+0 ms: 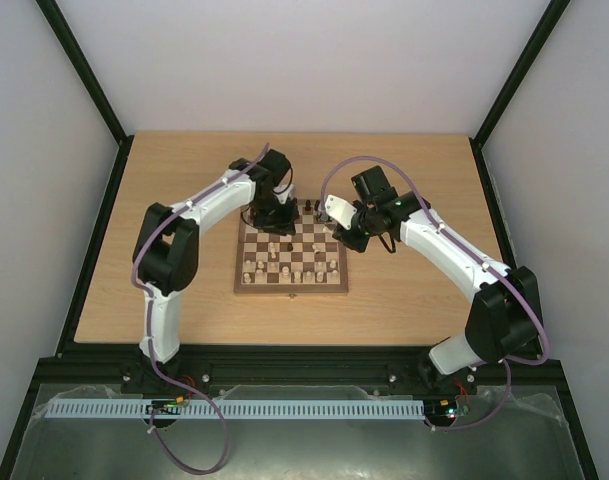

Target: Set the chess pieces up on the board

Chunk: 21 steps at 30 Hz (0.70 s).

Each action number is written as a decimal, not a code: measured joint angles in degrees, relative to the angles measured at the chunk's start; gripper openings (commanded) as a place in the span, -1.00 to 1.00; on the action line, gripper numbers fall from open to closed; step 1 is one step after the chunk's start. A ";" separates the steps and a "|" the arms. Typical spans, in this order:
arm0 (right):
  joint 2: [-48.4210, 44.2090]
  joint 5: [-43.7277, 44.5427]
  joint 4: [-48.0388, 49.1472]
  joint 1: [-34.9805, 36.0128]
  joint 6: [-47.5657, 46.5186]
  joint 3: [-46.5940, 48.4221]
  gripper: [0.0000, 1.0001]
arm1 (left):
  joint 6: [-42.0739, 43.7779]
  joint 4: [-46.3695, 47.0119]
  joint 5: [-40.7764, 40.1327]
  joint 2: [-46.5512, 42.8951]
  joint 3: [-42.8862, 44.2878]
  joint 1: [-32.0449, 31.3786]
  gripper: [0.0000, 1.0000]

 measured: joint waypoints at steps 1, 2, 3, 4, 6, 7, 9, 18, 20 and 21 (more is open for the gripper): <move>0.00 0.00 0.00 0.00 0.07 0.00 -0.86 | 0.02 0.37 0.02 -0.87 -0.44 0.02 -0.53; 0.00 -0.02 0.00 0.00 0.13 0.00 -0.87 | 0.04 0.85 0.04 -1.66 -0.92 0.00 -0.53; 0.00 -0.04 0.00 0.00 0.13 0.00 -0.87 | 0.07 1.20 0.02 -2.45 -1.36 0.00 -0.53; 0.00 -0.04 -0.02 0.00 0.15 0.00 -0.86 | 0.07 1.81 -0.02 -3.37 -1.99 0.00 -0.52; 0.00 -0.04 -0.02 0.00 0.15 0.00 -0.86 | 0.04 3.23 -0.15 -5.35 -3.63 -0.04 -0.43; 0.00 -0.04 -0.02 0.00 0.15 0.02 -0.86 | -0.04 4.39 -0.44 -6.69 -4.92 -0.04 -0.37; 0.02 -0.09 -0.11 0.00 0.15 0.13 -0.86 | -0.37 7.63 -0.81 -10.32 -8.74 -0.04 -0.27; 0.63 -0.94 -1.64 1.16 0.35 2.93 -0.84 | -10.21 36.83 13.94 -29.38 -32.96 2.34 -0.08; 0.92 -1.64 -2.08 1.57 0.59 3.67 -0.83 | -12.92 42.51 17.75 -29.38 -34.99 2.47 -0.09; 1.07 -2.14 -2.32 1.77 0.83 4.17 -0.83 | -14.36 45.24 19.67 -29.05 -35.67 2.38 -0.10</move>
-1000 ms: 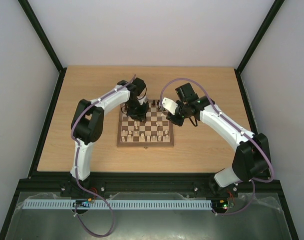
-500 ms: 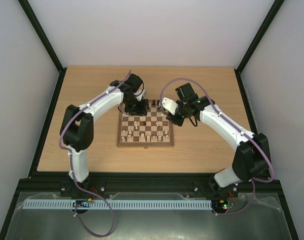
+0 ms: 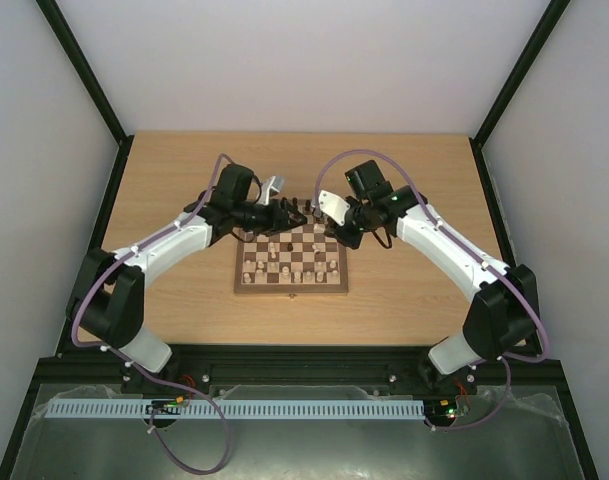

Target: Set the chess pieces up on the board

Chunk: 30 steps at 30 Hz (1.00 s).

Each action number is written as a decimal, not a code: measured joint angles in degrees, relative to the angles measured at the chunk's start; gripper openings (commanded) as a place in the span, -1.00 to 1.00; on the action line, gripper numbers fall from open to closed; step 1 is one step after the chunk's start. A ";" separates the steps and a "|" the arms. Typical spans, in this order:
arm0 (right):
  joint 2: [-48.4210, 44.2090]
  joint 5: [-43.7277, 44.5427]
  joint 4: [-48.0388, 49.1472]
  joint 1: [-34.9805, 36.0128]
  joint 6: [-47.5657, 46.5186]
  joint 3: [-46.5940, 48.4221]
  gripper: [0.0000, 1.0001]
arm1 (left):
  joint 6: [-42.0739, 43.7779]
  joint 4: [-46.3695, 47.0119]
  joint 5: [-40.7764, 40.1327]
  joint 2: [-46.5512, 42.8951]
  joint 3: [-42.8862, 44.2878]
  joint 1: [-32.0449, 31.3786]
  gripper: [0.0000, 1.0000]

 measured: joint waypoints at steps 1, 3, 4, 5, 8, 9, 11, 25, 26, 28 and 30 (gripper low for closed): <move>0.13 -0.44 -0.22 0.13 0.20 0.42 -0.83 | -0.85 1.68 1.31 0.22 -0.31 -0.20 -0.11; 0.37 -1.42 -0.55 0.50 0.42 1.27 -0.83 | -2.43 4.96 3.78 0.66 -0.57 -0.70 -0.15; 0.44 -1.77 -0.57 0.72 0.50 1.51 -0.83 | -3.06 6.21 4.66 0.74 -0.57 -0.83 -0.19; 0.46 -2.03 -0.61 0.83 0.61 1.60 -0.83 | -3.63 7.34 5.49 0.76 -0.57 -1.05 -0.22; 0.76 -2.99 -1.20 1.31 0.68 2.01 -0.83 | -5.31 10.82 7.61 0.79 -0.61 -1.38 -0.29; 0.85 -3.17 -1.38 1.44 0.76 2.10 -0.83 | -5.77 11.54 8.11 0.81 -0.61 -1.49 -0.32; 0.98 -3.45 -1.64 1.49 0.94 2.10 -0.83 | -6.36 12.83 8.92 1.05 -0.63 -1.64 -0.34; 1.05 -4.31 -2.12 1.53 1.86 2.19 -0.83 | -5.07 11.06 7.63 2.69 -0.68 -1.75 -0.29; 1.05 -4.28 -2.12 1.53 1.92 2.19 -0.83 | -4.83 10.62 7.56 2.69 -0.68 -1.75 -0.31; 1.05 -4.28 -2.08 1.53 2.14 2.19 -0.83 | -4.31 9.79 7.65 2.69 -0.66 -1.84 -0.40; 1.05 -4.24 -2.05 1.53 2.43 2.19 -0.83 | -3.85 8.98 7.85 2.71 -0.66 -2.03 -0.48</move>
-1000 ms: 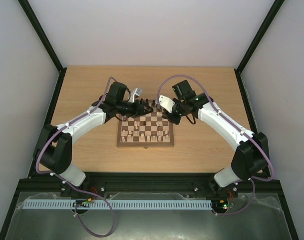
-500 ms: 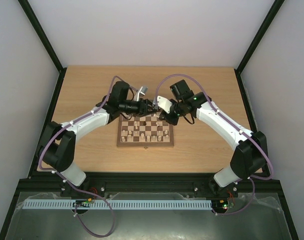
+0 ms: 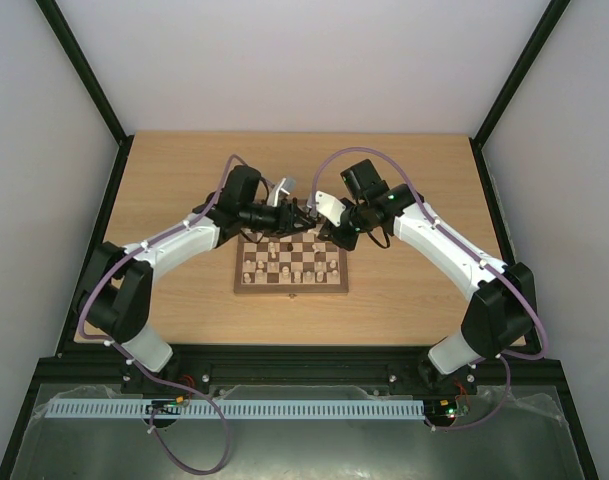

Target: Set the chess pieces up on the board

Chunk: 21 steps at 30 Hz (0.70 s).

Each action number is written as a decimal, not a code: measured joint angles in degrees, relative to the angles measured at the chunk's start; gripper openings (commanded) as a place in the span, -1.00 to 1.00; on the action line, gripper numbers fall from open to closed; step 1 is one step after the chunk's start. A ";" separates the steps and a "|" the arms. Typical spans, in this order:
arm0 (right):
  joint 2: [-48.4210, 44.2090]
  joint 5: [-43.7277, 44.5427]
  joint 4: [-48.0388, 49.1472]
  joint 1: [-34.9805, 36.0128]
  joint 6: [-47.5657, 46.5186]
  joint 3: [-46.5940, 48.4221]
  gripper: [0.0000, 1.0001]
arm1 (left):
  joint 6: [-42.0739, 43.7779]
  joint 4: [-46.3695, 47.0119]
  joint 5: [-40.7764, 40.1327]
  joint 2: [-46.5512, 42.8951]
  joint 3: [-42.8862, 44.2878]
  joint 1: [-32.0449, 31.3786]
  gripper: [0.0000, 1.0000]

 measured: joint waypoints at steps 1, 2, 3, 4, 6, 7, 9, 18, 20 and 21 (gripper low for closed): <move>0.00 -0.02 0.02 0.00 0.20 0.00 -0.83 | 0.17 -0.15 0.04 0.04 0.00 -0.11 -0.51; 0.00 -0.02 -0.04 0.00 0.39 0.00 -0.83 | 0.39 -0.24 0.02 0.11 -0.02 -0.22 -0.54; 0.00 0.00 -0.04 0.00 0.55 0.00 -0.83 | 0.46 -0.24 0.02 0.22 -0.02 -0.22 -0.56; 0.00 0.00 -0.04 0.00 0.63 0.00 -0.83 | 0.48 -0.22 0.04 0.37 -0.02 -0.22 -0.59; 0.00 -0.02 -0.04 0.00 0.79 0.00 -0.82 | 0.39 -0.17 0.13 0.59 -0.02 -0.24 -0.66; 0.00 -0.02 -0.04 0.00 0.81 0.02 -0.82 | 0.35 -0.15 0.20 0.68 -0.02 -0.24 -0.68; 0.00 0.00 -0.13 0.00 0.94 0.04 -0.82 | 0.09 0.00 0.35 0.79 -0.02 -0.22 -0.64; 0.00 0.00 -0.42 0.00 1.22 0.13 -0.81 | -0.39 0.59 2.16 1.46 -0.02 -0.42 -0.53; 0.00 0.00 -0.42 0.00 1.49 0.13 -0.81 | -0.39 0.61 2.56 1.68 -0.02 -0.50 -0.62; 0.00 0.00 -0.42 0.00 1.62 0.13 -0.81 | -0.39 0.61 2.62 1.81 -0.02 -0.52 -0.66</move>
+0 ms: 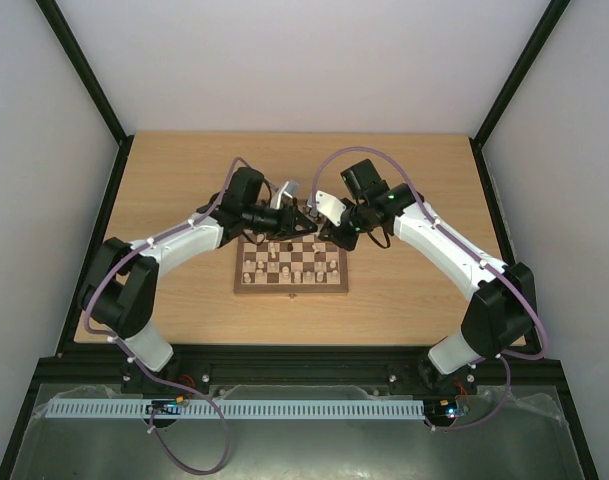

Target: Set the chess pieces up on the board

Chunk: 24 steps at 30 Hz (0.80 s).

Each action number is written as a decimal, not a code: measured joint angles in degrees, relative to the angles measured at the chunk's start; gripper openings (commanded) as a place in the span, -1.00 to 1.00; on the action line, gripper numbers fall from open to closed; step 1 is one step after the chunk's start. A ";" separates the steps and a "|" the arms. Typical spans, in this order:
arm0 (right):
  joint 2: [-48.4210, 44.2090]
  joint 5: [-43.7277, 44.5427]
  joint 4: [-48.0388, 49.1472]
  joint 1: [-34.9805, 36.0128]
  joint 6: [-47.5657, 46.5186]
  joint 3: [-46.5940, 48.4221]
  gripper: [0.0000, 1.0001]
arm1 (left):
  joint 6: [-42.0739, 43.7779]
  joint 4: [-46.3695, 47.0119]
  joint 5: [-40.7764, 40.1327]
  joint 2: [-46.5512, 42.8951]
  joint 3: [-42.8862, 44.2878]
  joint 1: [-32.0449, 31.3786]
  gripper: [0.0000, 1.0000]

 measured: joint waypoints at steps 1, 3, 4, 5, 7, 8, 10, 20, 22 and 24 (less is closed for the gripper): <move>0.00 0.00 0.02 0.00 0.15 0.04 -0.81 | 0.00 -0.02 0.09 0.11 0.00 -0.02 -0.68; 0.07 0.00 -0.02 0.00 0.26 0.09 -0.78 | -0.09 0.11 0.24 0.24 -0.07 -0.02 -0.73; 0.11 0.00 0.00 0.00 0.31 0.09 -0.74 | -0.11 0.22 0.31 0.24 -0.11 -0.02 -0.76; 0.15 0.00 0.00 0.00 0.39 0.09 -0.63 | -0.15 0.28 0.31 0.24 -0.13 -0.02 -0.78; 0.17 0.04 0.02 0.00 0.81 0.09 -0.27 | -0.61 1.20 0.31 0.24 -0.55 -0.02 -0.80; 0.17 -0.07 0.22 -0.09 1.70 0.09 -0.14 | -1.31 2.23 0.37 0.22 -0.96 -0.02 -0.80; 0.15 -1.95 1.22 -1.20 3.78 0.09 0.00 | -3.85 6.03 0.35 -0.07 -2.73 -0.04 -0.80; -4.52 -29.05 23.85 -21.55 36.74 -10.21 0.24 | -23.39 37.07 -7.17 -3.98 -16.98 -0.72 -0.78; -4.70 -32.74 29.35 -21.11 43.43 -13.57 0.25 | -26.23 42.60 -9.27 -3.98 -18.10 -1.09 -0.78; -4.72 -35.50 32.79 -20.81 48.50 -15.82 0.25 | -28.44 47.06 -11.28 -3.98 -18.56 -1.77 -0.78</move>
